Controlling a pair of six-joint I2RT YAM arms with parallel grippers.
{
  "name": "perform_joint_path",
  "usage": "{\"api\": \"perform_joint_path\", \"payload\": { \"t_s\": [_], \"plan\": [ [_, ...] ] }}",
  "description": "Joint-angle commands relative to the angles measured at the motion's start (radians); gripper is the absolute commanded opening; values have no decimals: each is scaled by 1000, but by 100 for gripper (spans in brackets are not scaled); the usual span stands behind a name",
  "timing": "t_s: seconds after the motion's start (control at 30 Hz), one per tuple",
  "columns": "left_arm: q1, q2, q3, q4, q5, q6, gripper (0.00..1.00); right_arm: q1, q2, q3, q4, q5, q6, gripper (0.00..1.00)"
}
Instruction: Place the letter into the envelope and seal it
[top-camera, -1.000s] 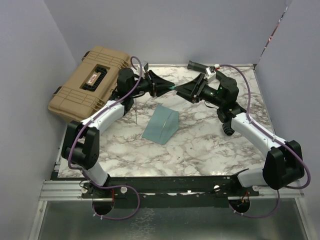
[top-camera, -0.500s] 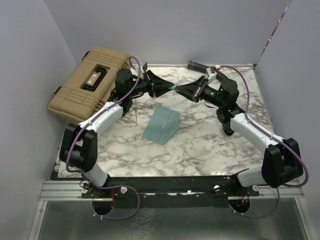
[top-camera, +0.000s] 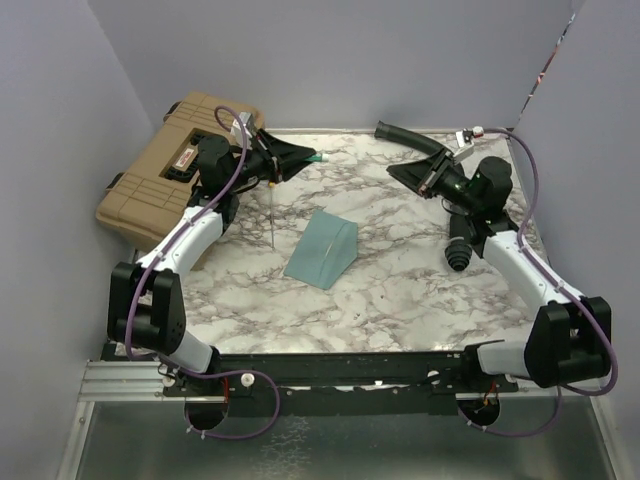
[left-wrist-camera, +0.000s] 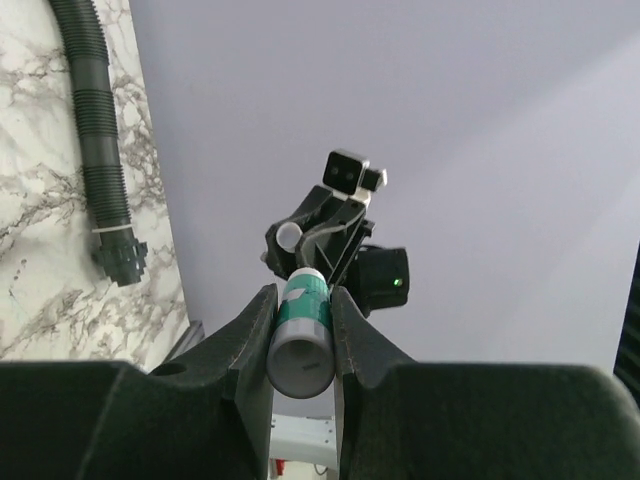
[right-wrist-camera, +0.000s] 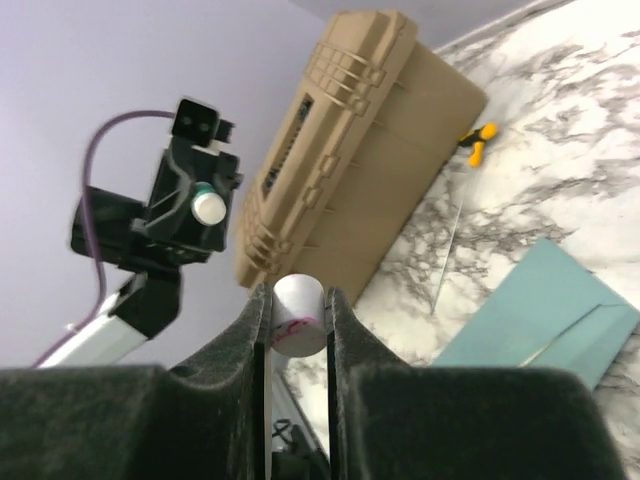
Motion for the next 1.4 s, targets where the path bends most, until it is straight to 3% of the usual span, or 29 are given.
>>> {"api": "perform_joint_path", "payload": {
  "t_s": [0.0,0.17,0.33,0.47,0.7,1.0,1.37],
  "plan": [
    [-21,-28,6,-16,-2,99,0,7,42,160,-426,45,-325,0],
    [-36,-43,89,-359,-66,411,0,7,175,348,-914,347,-603,0],
    [-86,-36,140,-590,-165,622,0,22,298,402,-1123,605,-692,0],
    [-141,-16,149,-677,-228,723,0,48,351,371,-1153,711,-714,1],
    [-219,62,238,-857,-279,905,0,73,424,313,-1108,727,-729,7],
    [-249,109,283,-918,-296,948,0,96,500,268,-1038,817,-693,14],
    [-253,114,302,-933,-344,956,0,106,489,265,-1063,788,-670,53]
  ]
}}
